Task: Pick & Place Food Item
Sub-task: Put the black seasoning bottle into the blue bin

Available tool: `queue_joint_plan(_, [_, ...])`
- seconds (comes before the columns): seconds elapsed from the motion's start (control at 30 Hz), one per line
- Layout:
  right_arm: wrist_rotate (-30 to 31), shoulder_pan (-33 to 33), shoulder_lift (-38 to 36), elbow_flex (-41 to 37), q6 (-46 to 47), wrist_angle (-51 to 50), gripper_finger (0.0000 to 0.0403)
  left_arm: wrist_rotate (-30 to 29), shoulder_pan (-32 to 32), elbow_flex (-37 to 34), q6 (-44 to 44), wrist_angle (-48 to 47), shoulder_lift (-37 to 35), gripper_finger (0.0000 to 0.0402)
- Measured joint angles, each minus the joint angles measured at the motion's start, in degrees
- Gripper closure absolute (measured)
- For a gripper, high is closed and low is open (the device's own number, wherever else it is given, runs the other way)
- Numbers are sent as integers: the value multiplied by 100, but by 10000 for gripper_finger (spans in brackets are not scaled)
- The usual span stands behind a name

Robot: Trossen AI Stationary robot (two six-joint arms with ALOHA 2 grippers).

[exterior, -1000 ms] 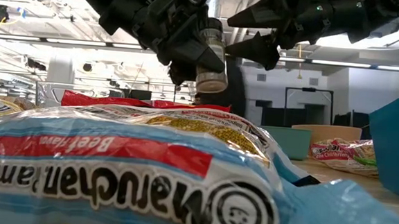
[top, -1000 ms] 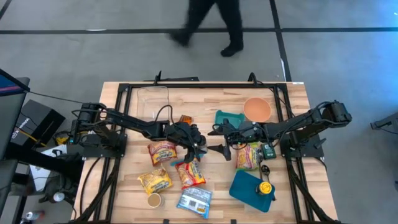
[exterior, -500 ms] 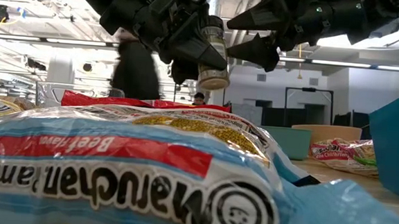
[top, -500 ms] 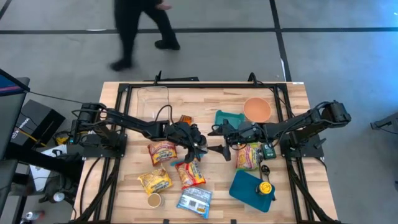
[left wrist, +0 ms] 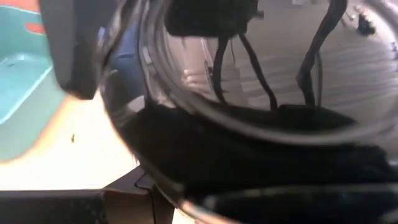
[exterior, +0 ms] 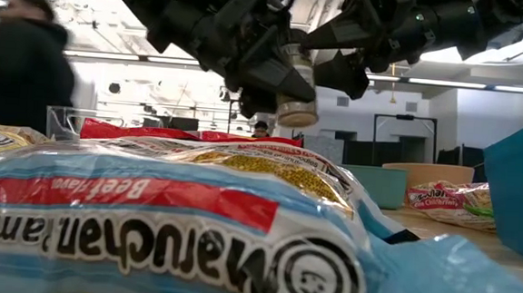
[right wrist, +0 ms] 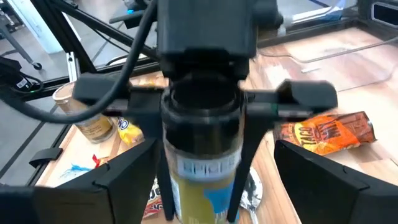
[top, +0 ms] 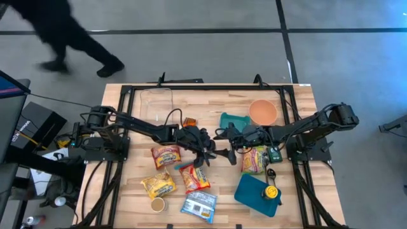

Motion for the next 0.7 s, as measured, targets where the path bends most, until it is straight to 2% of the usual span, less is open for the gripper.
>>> queue_joint_plan(0.27, [0,0,0,0,0,-42,91,-6,0,380,2,21,442,224])
queue_joint_plan(0.7, [0,2,-2,-2,94,-142,98,-10,0,461,0,-5,474,224])
